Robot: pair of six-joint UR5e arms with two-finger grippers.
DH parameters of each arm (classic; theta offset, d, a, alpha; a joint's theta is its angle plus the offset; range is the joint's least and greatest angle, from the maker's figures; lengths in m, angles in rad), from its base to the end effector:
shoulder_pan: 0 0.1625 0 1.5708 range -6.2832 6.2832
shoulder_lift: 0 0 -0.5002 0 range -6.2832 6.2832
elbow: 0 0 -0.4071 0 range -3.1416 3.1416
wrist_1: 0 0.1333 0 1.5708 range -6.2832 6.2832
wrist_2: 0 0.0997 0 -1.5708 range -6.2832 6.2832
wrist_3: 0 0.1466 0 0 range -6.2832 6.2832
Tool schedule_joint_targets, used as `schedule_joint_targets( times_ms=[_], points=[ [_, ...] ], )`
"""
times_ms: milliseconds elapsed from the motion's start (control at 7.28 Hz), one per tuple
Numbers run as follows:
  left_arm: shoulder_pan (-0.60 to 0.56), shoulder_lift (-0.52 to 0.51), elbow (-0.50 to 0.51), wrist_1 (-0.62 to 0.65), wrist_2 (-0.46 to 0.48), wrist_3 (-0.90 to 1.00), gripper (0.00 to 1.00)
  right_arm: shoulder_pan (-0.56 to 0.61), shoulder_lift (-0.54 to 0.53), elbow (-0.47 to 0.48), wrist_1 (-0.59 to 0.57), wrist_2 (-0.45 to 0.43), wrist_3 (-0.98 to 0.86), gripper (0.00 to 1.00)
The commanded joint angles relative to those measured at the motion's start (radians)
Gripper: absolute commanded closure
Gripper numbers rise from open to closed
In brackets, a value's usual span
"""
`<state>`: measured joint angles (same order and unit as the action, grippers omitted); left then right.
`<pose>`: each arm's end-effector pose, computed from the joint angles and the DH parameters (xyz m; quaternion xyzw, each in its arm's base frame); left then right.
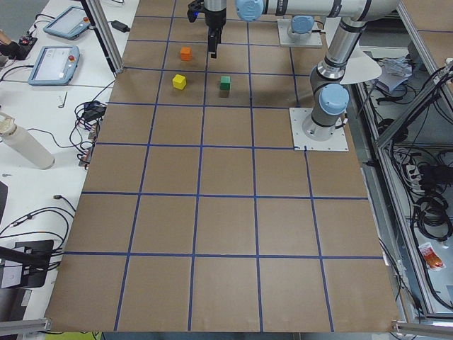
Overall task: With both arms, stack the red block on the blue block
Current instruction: 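Lower the red cube onto the blue cube and open the right gripper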
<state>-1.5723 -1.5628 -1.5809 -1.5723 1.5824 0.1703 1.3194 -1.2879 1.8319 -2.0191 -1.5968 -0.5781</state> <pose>-0.1324 -0.5021 0.5149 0.0858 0.9963 0.0023 0.0056 -0.0172 -0.5874 0.2767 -0.1630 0.9854 0.0490 0.0074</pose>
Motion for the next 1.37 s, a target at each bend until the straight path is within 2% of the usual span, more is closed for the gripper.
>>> schedule_joint_targets(
  times_ms=[0,412,687,824,1099,1237],
  points=[
    [0.000,0.000,0.001,0.000,-0.001,0.000,0.00,0.003,-0.034,-0.035,0.072,-0.029,0.047,0.00],
    [0.000,0.001,0.001,0.000,-0.001,0.000,0.00,0.046,-0.140,-0.176,0.349,-0.012,0.223,0.00],
    [0.000,0.001,-0.002,0.000,-0.001,0.000,0.00,0.180,-0.177,-0.279,0.475,-0.012,0.390,0.00],
    [0.000,0.003,-0.001,0.000,0.001,0.000,0.00,0.232,-0.176,-0.295,0.490,-0.011,0.503,0.00],
    [0.000,0.004,-0.001,0.000,0.001,0.000,0.00,0.247,-0.176,-0.296,0.485,-0.011,0.563,0.00],
    [0.000,0.003,-0.001,0.000,-0.001,0.000,0.00,0.254,-0.177,-0.296,0.488,0.012,0.652,0.00]
  ],
)
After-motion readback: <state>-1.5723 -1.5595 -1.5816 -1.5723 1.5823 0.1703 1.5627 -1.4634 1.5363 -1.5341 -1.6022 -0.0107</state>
